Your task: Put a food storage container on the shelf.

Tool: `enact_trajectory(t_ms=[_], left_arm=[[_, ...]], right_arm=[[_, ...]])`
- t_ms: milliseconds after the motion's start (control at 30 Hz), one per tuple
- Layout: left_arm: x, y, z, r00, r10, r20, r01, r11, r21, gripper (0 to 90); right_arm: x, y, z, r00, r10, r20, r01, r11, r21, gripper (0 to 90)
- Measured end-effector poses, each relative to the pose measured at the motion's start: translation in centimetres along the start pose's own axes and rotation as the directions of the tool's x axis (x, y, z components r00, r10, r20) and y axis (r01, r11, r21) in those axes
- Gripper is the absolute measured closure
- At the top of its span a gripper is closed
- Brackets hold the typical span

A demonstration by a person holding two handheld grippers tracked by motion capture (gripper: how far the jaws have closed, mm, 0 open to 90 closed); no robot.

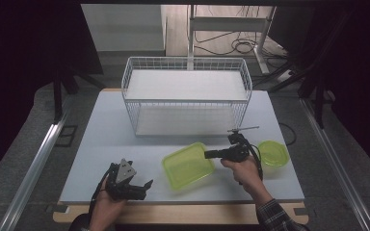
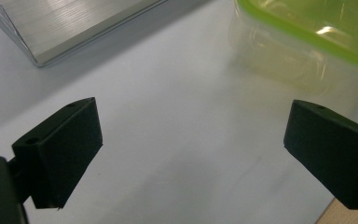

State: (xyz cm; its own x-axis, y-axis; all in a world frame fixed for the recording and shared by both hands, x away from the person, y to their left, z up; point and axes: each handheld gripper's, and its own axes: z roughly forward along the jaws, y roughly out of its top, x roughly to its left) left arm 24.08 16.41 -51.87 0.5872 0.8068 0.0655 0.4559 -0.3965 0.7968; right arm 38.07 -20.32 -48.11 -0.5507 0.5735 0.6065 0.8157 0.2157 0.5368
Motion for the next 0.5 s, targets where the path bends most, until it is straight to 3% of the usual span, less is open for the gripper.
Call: enact_trajectory(t_ms=[500], left_arm=[[0.0, -0.1, 0.1, 1.0000, -0.009, 0.001, 0.009, 0.9999, 0.008, 4.0]], right_arm=[[0.8, 1.5, -3.1, 0.9985, 0.023, -0.049, -0.028, 0.995, -0.099, 80.6]])
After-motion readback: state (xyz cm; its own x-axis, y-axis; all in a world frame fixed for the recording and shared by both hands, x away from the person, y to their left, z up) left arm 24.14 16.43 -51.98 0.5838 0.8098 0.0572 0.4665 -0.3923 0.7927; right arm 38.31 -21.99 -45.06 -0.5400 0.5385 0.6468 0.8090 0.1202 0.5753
